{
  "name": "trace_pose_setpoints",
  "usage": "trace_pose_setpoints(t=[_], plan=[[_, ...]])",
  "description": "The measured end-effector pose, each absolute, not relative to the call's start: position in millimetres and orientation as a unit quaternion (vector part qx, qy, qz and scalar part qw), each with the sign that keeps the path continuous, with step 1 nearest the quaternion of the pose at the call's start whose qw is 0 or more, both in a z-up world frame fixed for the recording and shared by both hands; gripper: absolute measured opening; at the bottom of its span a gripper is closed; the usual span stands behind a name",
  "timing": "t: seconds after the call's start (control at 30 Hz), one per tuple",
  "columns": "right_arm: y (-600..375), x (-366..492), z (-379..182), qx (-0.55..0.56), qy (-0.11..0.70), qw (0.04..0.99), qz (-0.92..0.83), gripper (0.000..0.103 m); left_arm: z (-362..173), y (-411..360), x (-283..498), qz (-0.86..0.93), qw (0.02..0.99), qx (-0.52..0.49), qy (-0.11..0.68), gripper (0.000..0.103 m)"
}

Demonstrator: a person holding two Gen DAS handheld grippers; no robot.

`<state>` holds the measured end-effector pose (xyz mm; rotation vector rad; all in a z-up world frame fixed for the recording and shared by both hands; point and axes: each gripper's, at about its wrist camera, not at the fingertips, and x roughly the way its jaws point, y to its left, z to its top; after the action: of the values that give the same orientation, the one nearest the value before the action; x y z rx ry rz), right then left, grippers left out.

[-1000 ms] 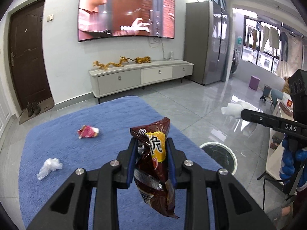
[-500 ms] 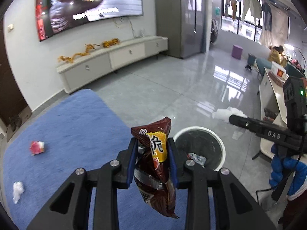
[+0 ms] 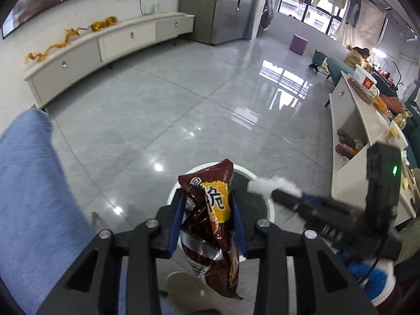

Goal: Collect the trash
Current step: 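Carry both items over the bin and open both tools to drop them, then move both tools back over the last trash on the rug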

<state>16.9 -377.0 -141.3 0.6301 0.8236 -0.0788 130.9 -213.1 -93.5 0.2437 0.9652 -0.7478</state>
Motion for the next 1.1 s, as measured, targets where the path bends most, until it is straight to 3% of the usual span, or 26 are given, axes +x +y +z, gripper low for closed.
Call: trace_pose_setpoints(t=[0.07, 0.1, 0.13, 0.2, 0.47, 0.73, 0.9, 1.1], plan=[[-378.8, 21.0, -146.3, 0.299, 0.400, 0.865, -0.046, 0.028, -98.5, -224.7, 137.5, -0.354, 0.808, 0.106, 0.459, 0.046], [-380.5, 22.1, -147.9, 0.301, 0.401, 0.864, -0.050, 0.035, -100.0, -229.2, 141.3, -0.356, 0.806, 0.099, 0.462, 0.055], [-380.8, 22.0, -148.9, 0.302, 0.401, 0.863, -0.053, 0.045, -100.4, -232.1, 143.5, -0.357, 0.806, 0.094, 0.463, 0.057], [-383.0, 20.7, -150.0, 0.306, 0.399, 0.862, -0.059, 0.054, -101.0, -236.9, 146.0, -0.360, 0.804, 0.085, 0.466, 0.059], [-384.6, 8.4, -145.9, 0.305, 0.400, 0.860, -0.083, 0.056, -99.2, -232.9, 139.6, -0.328, 0.817, 0.085, 0.466, 0.059], [-368.6, -4.6, -110.9, 0.271, 0.374, 0.883, -0.089, 0.066, -69.2, -205.4, 111.6, -0.257, 0.871, 0.109, 0.405, 0.060], [-349.8, -12.8, -84.0, 0.244, 0.352, 0.900, -0.084, 0.072, -45.5, -186.8, 89.7, -0.231, 0.895, 0.109, 0.367, 0.070], [-324.0, -25.3, -50.3, 0.219, 0.319, 0.919, -0.070, 0.076, -15.3, -161.6, 61.5, -0.207, 0.918, 0.107, 0.321, 0.072]])
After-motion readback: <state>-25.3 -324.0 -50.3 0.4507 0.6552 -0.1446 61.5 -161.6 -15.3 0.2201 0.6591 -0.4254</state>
